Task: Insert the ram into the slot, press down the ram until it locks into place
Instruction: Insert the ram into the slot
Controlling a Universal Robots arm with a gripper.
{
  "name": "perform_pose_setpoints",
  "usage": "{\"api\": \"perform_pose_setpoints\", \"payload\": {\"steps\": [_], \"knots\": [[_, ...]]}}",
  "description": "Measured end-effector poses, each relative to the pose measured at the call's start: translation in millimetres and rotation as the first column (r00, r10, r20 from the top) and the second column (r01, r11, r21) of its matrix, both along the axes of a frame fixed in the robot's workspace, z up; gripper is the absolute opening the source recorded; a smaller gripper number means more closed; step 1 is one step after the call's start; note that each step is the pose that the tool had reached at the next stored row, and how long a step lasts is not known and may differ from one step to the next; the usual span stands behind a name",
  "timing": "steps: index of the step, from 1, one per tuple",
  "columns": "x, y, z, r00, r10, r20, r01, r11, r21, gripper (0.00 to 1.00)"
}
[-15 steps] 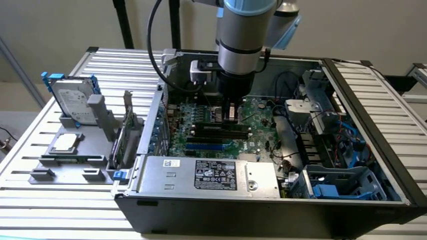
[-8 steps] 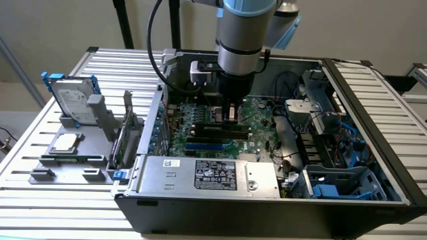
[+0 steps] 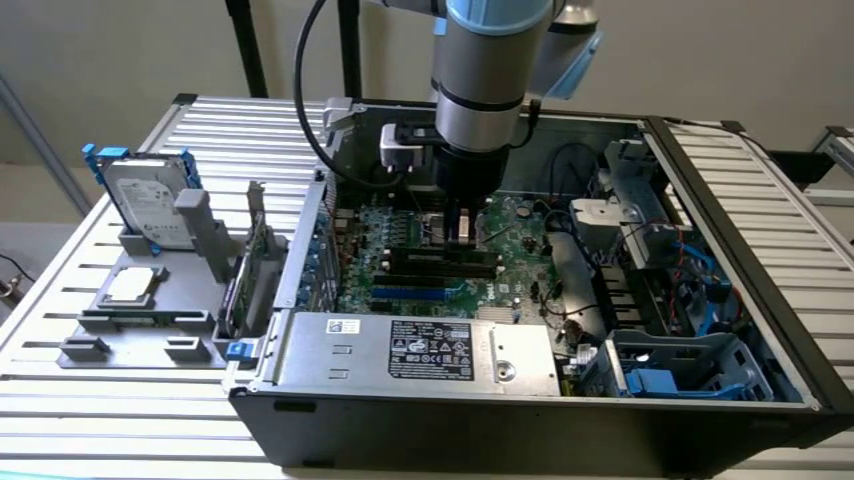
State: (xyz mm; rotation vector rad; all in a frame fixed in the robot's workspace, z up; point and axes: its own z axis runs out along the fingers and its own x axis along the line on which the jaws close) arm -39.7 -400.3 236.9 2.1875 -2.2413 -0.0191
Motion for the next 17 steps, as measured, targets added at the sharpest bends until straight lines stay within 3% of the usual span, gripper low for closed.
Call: {"api": "perform_pose_setpoints", "payload": {"steps": [17], "knots": [[-0.9, -0.1, -7.8, 1.0000, 0.000, 0.0014, 0.000, 1.0000, 0.0001, 0.13]]}}
